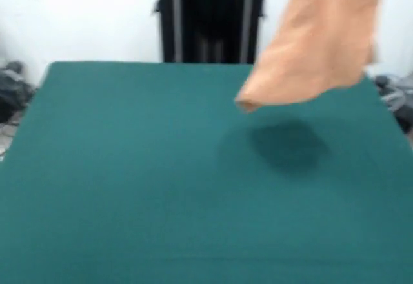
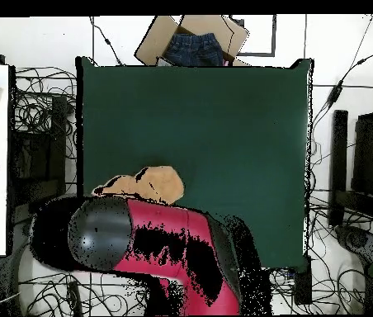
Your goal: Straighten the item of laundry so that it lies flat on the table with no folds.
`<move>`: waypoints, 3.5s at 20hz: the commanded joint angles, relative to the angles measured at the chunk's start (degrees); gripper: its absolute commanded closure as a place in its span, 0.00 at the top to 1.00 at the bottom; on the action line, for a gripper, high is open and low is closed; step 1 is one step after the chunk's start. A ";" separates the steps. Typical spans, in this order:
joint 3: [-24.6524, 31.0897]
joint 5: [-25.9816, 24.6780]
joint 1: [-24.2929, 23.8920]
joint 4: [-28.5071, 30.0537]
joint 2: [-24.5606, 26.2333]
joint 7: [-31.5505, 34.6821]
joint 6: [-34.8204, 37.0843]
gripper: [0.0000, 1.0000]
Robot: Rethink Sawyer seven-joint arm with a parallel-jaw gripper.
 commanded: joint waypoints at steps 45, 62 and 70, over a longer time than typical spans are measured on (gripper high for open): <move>1.22 -7.59 -12.07 6.66 -10.50 -4.01 -5.49 0.00; 3.99 -4.55 -19.47 12.97 -9.75 -15.03 -13.86 0.00; 4.97 -3.24 -22.78 15.07 -9.14 -20.68 -16.35 0.00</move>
